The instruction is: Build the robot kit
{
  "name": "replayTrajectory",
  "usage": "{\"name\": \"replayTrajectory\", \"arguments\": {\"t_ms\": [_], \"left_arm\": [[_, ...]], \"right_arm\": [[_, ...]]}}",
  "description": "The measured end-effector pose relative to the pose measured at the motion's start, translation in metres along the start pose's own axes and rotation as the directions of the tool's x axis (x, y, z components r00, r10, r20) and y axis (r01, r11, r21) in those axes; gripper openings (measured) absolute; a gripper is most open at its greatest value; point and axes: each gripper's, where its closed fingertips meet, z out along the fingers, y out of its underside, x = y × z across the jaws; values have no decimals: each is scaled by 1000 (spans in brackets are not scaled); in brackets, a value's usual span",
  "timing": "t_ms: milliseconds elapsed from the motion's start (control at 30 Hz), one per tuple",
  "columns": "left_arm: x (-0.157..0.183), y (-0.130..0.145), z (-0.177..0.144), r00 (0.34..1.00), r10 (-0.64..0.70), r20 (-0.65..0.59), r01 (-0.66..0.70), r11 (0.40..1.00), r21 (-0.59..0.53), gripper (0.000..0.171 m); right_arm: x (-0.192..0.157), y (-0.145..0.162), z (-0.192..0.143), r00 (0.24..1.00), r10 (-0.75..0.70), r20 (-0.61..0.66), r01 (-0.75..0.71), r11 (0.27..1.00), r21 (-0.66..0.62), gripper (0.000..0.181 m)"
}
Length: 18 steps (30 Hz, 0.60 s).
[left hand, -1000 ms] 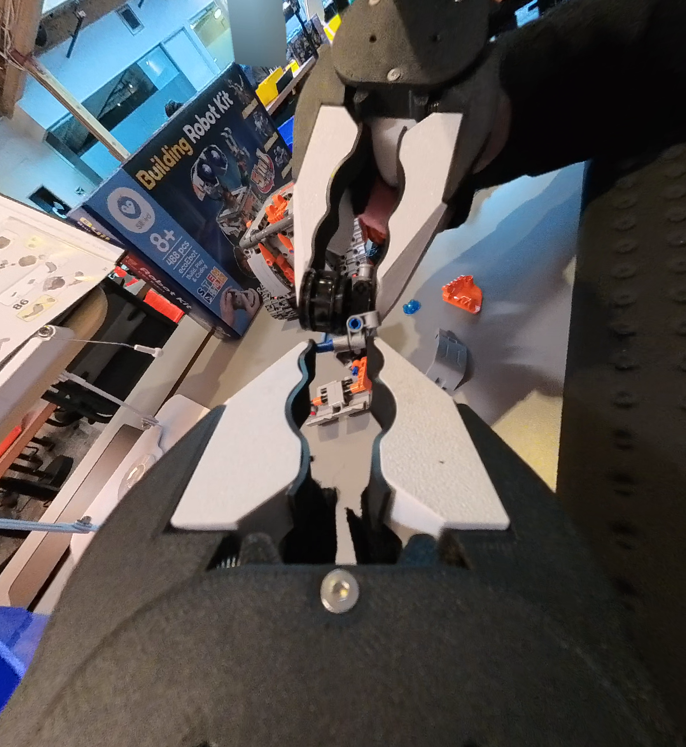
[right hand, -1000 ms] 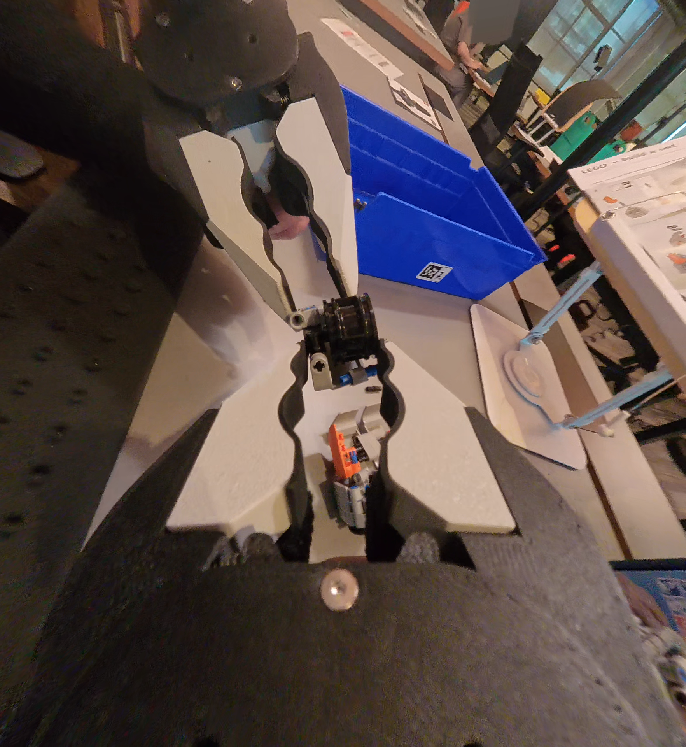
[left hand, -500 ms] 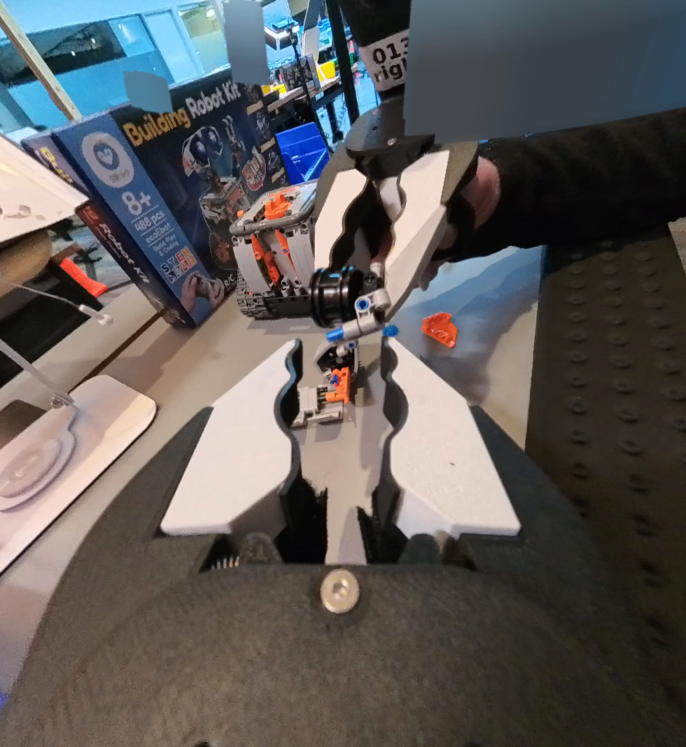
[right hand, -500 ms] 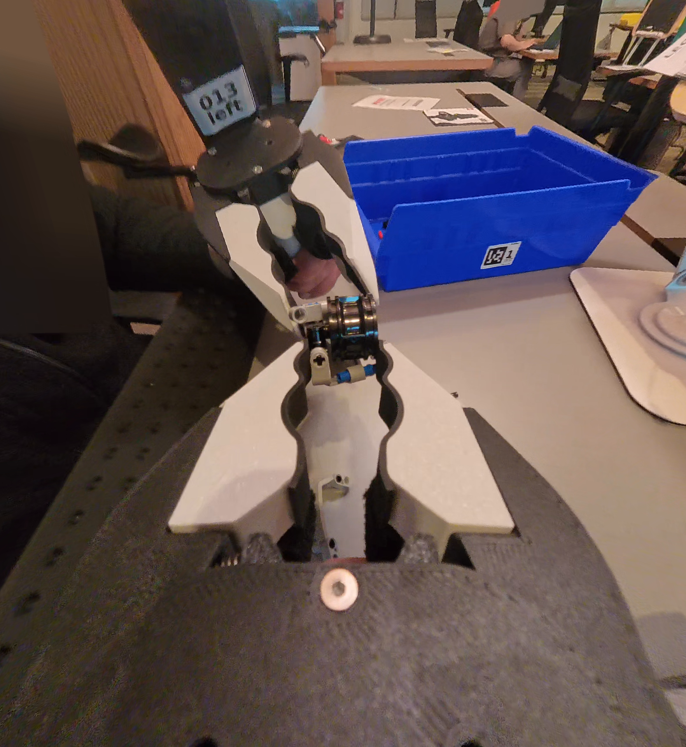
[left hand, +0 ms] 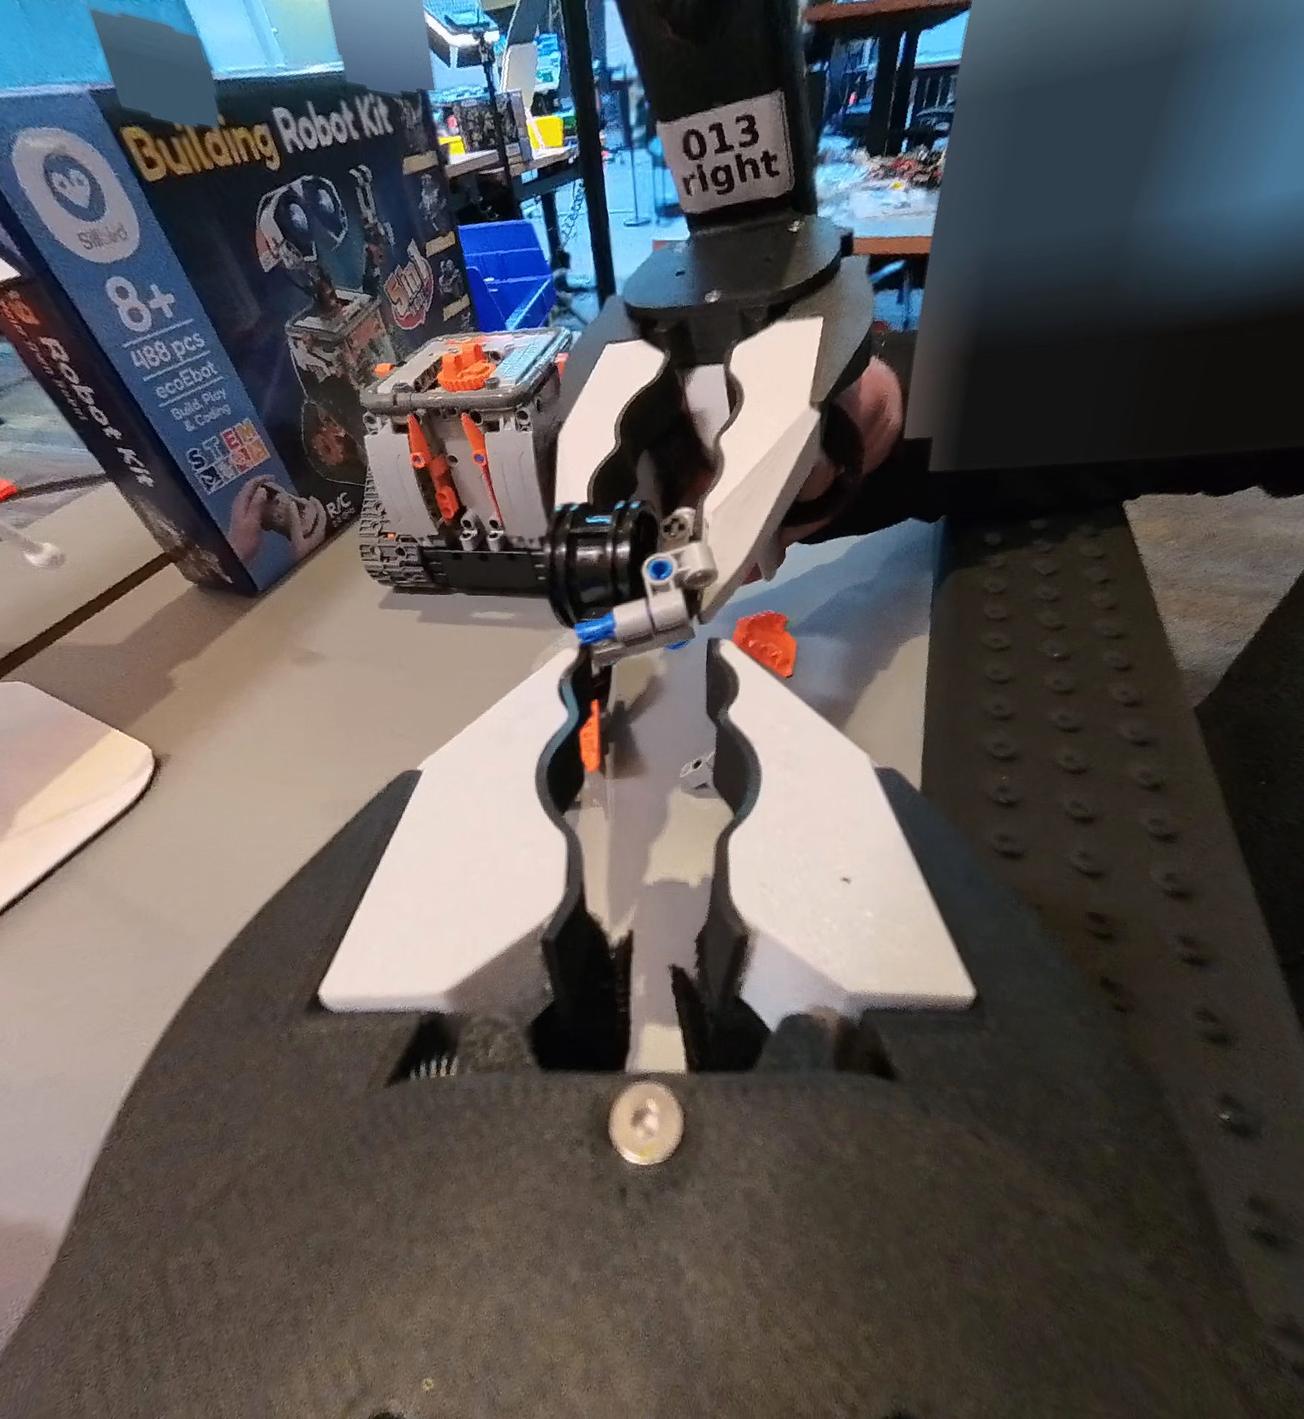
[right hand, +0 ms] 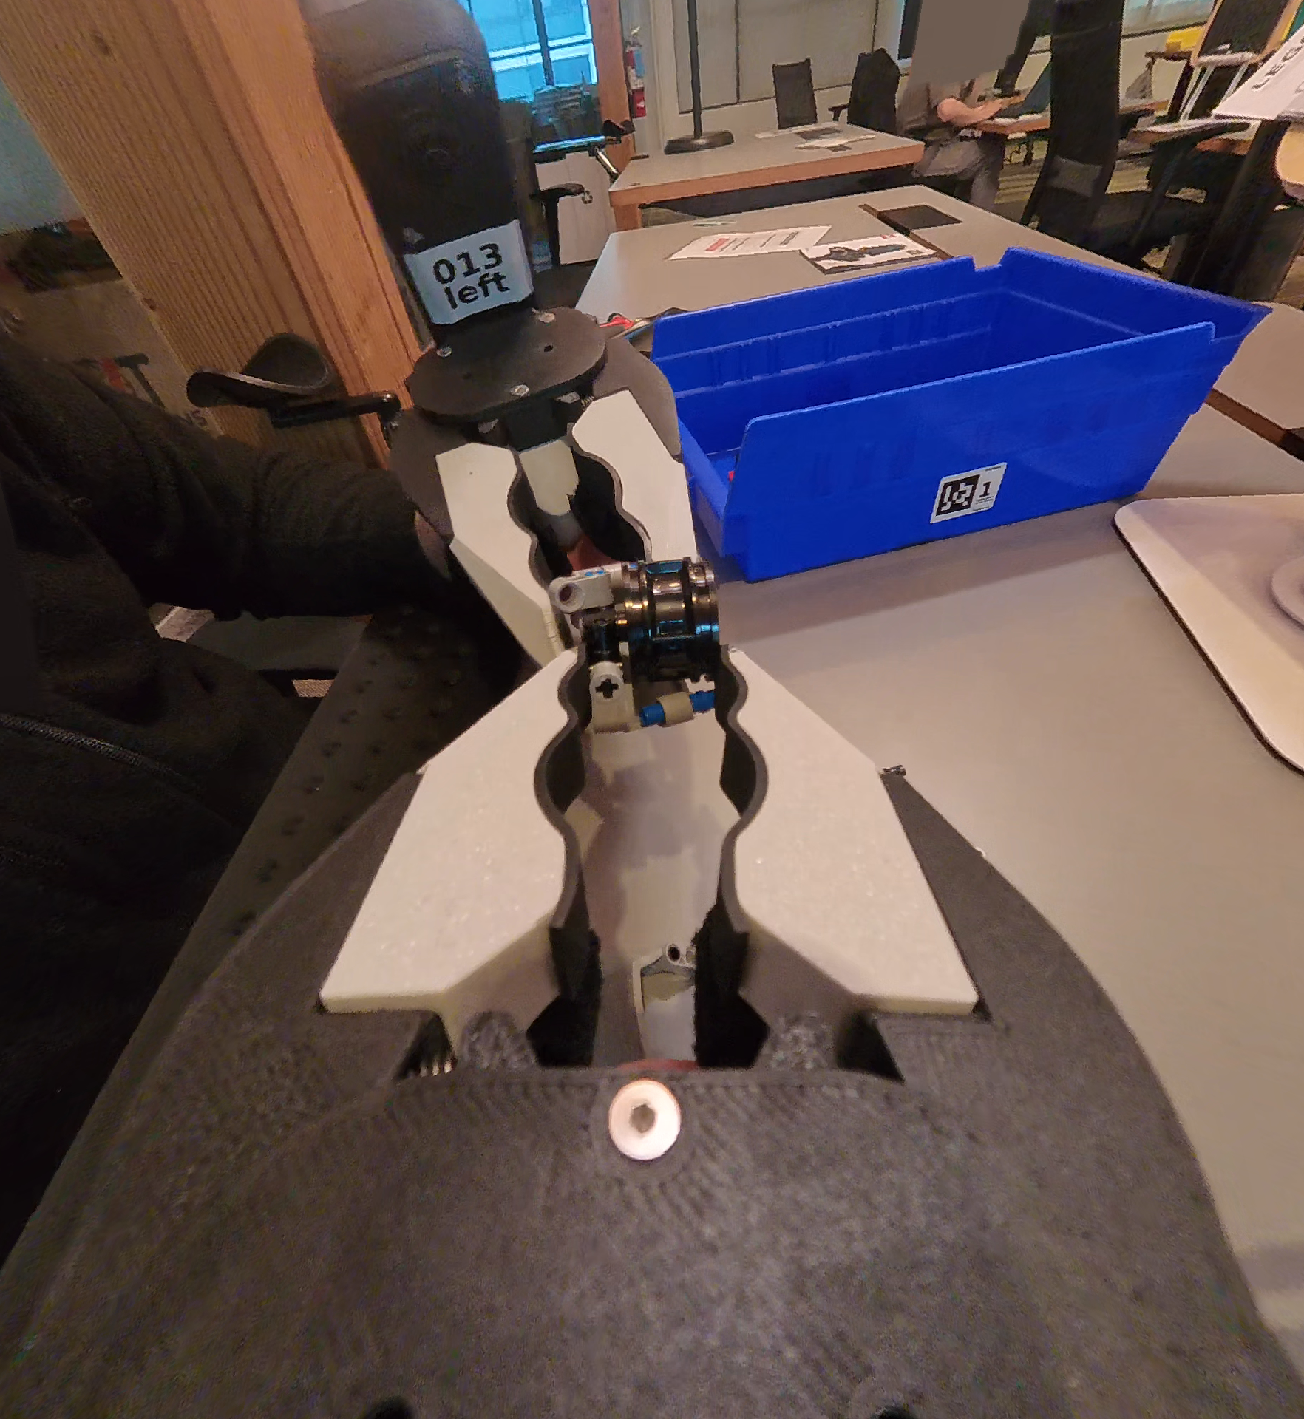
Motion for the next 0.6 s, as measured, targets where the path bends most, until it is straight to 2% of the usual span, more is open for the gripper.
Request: {"name": "replayTrajectory", "arguments": {"t_ms": [367, 433, 600], "left_arm": [[6, -3, -3, 991, -81, -103, 86, 996, 39, 20], [7, -4, -4, 988, -94, -126, 101, 994, 49, 12], [8, -5, -5, 980, -121, -156, 131, 990, 59, 12]], "right_arm": [[-6, 1, 0, 995, 73, 75, -73, 997, 5, 30], [-8, 0, -1, 992, 82, 93, -83, 996, 15, 30], [-9, -2, -2, 993, 71, 94, -73, 997, 15, 31]]}}
